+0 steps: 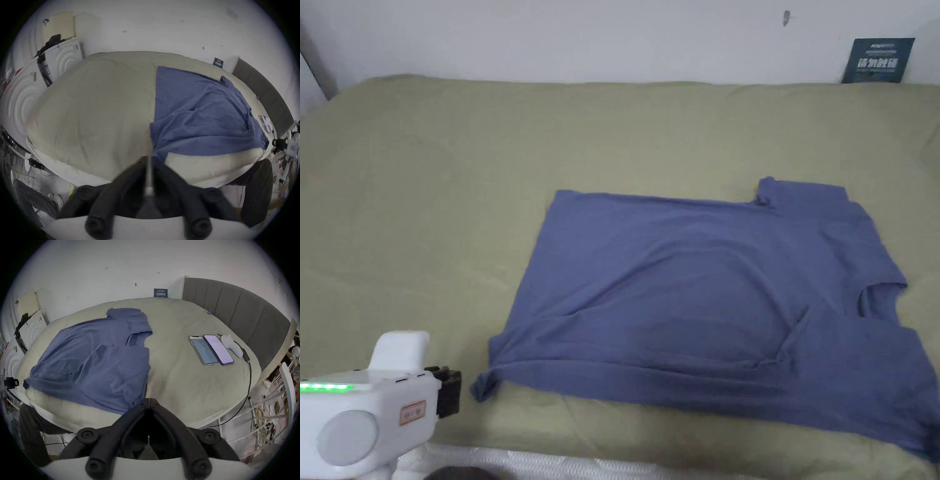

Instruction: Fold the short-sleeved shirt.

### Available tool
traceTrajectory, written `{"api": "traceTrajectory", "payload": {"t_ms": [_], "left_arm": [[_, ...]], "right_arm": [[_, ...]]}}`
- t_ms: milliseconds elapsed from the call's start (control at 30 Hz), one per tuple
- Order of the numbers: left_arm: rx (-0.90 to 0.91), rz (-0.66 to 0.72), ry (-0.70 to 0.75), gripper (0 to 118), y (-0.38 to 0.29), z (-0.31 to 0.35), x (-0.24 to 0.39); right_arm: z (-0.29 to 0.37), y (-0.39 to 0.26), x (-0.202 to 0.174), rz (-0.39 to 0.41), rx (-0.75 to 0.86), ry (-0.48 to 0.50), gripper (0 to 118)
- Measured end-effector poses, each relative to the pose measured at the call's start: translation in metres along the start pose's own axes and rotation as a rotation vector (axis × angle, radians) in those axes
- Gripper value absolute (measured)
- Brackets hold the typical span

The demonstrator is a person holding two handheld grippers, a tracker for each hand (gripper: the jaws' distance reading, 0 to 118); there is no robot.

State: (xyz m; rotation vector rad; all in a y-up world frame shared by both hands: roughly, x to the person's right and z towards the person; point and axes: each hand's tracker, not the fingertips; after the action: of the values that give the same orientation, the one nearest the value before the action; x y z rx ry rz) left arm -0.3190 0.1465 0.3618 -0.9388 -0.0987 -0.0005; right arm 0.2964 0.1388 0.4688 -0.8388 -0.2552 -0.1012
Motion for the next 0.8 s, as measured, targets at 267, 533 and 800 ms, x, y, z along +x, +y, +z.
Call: {"api": "traceTrajectory", "payload": {"t_ms": [267,533,800], "left_arm": [[-0.073,-0.027,0.057,71,0.016,-0.057,0.008],[-0.075,-0.031,0.021,2,0.017,-0.058,0.022],[-0.083,-0.018,0.018,2,0.018,-0.048,0.028]], "right_arm": [[-0.004,-0.005,-0.009,0.020,-0.029,0.010,0],[-0.010,-0.006,-0.006,0.020,-0.046,0.015,18],[-0.048,-0.010,-0.016,0.111,-0.145,0.052,87]]}}
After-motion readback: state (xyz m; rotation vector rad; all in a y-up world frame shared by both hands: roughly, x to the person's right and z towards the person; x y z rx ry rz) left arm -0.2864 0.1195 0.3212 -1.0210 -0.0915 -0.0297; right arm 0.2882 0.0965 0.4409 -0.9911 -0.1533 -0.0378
